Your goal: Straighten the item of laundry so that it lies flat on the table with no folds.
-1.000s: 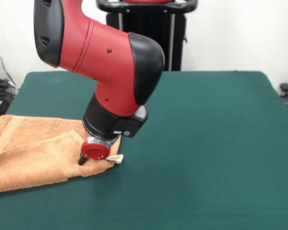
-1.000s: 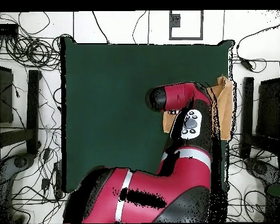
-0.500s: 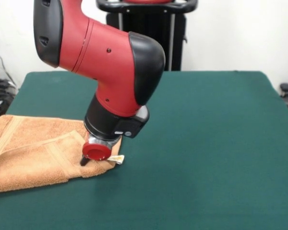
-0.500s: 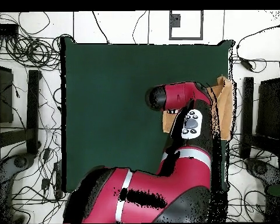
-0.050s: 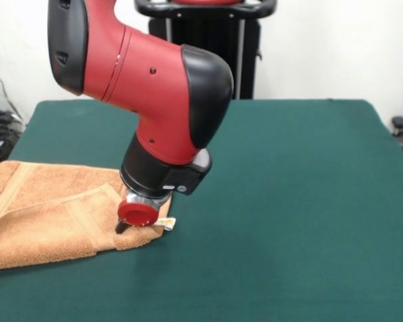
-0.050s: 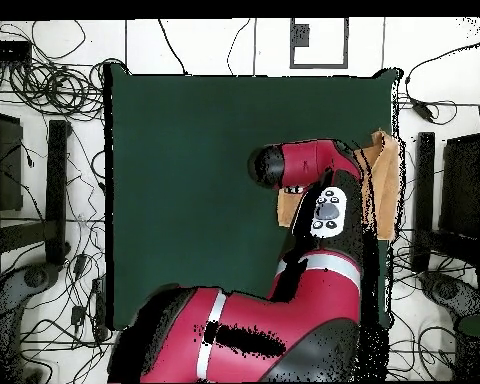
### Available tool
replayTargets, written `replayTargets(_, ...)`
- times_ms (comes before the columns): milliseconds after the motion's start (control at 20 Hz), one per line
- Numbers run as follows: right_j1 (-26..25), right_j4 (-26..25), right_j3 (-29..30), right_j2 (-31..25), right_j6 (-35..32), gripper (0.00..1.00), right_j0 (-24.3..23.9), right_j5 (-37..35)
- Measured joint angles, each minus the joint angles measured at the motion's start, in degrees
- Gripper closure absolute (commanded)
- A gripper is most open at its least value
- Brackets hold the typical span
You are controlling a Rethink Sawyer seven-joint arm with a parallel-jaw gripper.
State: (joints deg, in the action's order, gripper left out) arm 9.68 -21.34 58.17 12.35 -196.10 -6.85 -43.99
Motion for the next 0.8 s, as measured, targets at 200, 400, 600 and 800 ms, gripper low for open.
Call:
replayTargets(200, -0.71, 0.61, -1.17, 0.57, 0.0, 1.0, 0.65, -1.21)
replayTargets(400, -1.13, 1.25, -1.77, 1.12, 0.0, 1.0, 1.19, -1.45)
replayTargets(600, -1.89, 2.75, -2.78, 2.07, 0.0, 1.0, 2.26, -1.96)
replayTargets(800, -2.19, 5.08, -3.47, 2.14, 0.0, 1.0, 3.64, -2.09)
